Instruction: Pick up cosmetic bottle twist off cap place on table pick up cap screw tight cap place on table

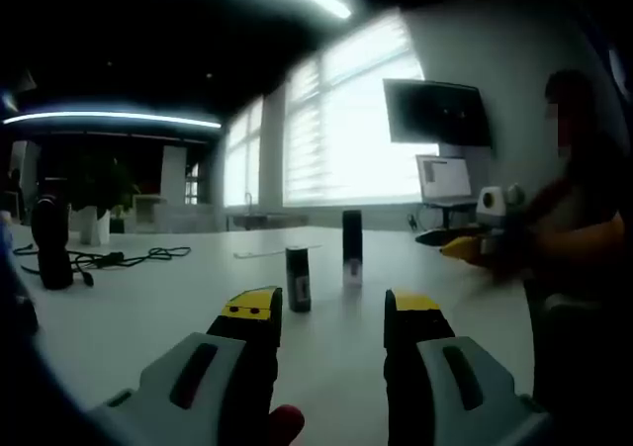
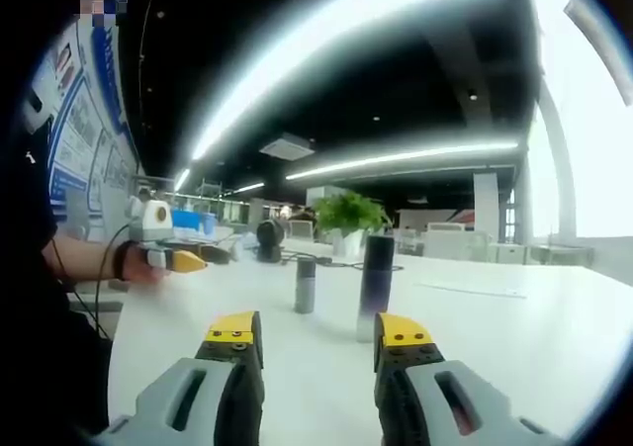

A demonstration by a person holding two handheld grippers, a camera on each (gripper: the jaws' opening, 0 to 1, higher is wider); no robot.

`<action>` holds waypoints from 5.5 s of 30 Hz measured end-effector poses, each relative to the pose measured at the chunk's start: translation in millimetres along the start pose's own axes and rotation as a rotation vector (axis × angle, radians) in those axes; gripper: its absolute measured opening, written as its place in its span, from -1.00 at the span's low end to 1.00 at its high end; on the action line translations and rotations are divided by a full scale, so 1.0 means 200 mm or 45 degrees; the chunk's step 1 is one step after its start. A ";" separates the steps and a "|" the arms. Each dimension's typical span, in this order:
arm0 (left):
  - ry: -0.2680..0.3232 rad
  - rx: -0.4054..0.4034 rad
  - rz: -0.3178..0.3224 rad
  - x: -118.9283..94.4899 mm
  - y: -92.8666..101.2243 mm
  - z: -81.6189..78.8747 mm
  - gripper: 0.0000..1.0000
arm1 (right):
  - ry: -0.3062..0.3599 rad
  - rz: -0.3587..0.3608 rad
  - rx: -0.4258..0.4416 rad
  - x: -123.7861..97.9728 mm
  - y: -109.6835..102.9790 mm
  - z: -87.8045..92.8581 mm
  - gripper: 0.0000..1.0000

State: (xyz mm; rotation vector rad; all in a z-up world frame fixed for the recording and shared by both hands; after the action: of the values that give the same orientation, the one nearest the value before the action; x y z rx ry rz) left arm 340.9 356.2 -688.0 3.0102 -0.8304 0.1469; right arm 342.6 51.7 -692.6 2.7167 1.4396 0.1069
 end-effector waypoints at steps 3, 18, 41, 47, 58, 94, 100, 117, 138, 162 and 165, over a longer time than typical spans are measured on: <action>0.000 0.001 0.000 0.00 0.00 0.00 -0.38 | -0.001 0.000 -0.001 0.00 0.00 0.00 -0.25; 0.001 -0.001 0.001 0.00 0.00 0.00 -0.38 | 0.002 -0.001 -0.001 0.00 0.00 0.00 -0.25; -0.005 0.003 -0.005 0.00 0.00 0.00 -0.38 | 0.005 -0.008 -0.005 0.00 -0.01 0.00 -0.24; 0.011 -0.094 0.009 0.00 -0.01 -0.02 -0.38 | 0.003 -0.002 -0.018 0.00 -0.01 0.00 -0.23; 0.019 -0.345 -0.076 0.03 -0.15 -0.02 -0.35 | 0.076 -0.021 0.080 -0.02 0.05 -0.01 -0.21; -0.010 -0.063 -0.075 0.06 -0.06 -0.01 -0.33 | 0.003 0.093 0.074 -0.02 0.09 0.01 -0.10; 0.017 -0.006 -0.049 0.05 -0.04 -0.02 -0.33 | 0.006 0.131 0.100 -0.01 0.09 0.01 -0.10; -0.037 0.028 -0.140 0.07 -0.11 0.02 -0.31 | -0.039 0.222 0.102 0.01 0.10 0.02 -0.09; -0.004 -0.012 -0.191 0.06 -0.13 0.00 -0.34 | -0.006 0.157 0.094 0.00 0.11 0.02 -0.12; -0.113 0.049 -0.256 0.08 -0.11 0.04 -0.29 | 0.033 0.137 0.122 -0.01 0.12 0.01 -0.14; -0.140 0.055 -0.268 0.08 -0.10 0.04 -0.28 | 0.032 0.142 0.119 -0.01 0.12 0.01 -0.14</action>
State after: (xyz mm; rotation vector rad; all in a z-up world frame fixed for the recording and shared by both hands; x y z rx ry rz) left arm 365.3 364.4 -694.6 3.1450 -0.5166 -0.0034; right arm 361.0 36.9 -692.4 2.8809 1.3318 0.0814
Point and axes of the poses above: the point that each gripper's makers call its tool centre point, and the gripper's own axes: x roughly forward along the fingers, y roughly to its right, z roughly out of its underside, the point moved 7 cm from there along -x, roughly backward along the fingers, and after that the axes turned 13 degrees about -z, right-handed, at the moved point
